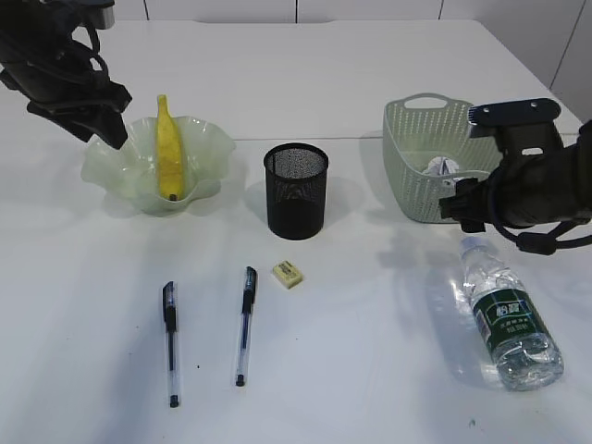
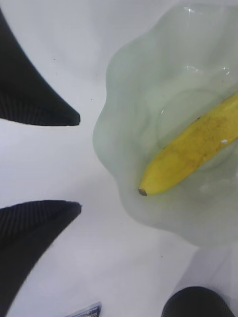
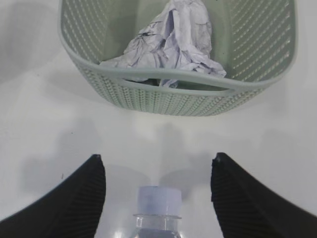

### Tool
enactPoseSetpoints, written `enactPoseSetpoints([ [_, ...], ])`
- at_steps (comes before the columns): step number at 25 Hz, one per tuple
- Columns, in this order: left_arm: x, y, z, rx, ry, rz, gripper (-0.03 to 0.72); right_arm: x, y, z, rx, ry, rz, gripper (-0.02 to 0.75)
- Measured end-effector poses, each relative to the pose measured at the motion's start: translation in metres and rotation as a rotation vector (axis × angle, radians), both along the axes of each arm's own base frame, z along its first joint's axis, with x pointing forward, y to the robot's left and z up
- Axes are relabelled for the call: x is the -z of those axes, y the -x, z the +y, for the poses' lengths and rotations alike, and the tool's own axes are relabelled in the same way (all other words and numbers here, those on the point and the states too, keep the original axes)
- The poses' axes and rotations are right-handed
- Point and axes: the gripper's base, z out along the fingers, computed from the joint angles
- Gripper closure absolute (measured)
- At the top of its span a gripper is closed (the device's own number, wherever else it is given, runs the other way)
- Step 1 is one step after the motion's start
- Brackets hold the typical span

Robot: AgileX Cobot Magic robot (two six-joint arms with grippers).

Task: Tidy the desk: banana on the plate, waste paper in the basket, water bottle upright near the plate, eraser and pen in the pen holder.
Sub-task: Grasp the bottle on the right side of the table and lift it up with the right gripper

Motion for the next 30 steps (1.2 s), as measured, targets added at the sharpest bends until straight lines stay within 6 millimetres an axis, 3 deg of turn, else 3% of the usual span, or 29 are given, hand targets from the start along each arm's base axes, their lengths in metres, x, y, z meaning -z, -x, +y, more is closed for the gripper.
enactPoseSetpoints([
  [11, 0.000, 0.000, 0.000, 0.000, 0.000, 0.000, 0.349, 0.024, 0.004, -0.001, -0.003, 0.016, 0.074, 0.239],
  [30, 0.000, 0.000, 0.000, 0.000, 0.000, 0.000, 0.349, 0.051, 0.034, -0.002, -0.023, -0.020, 0.186, 0.240],
])
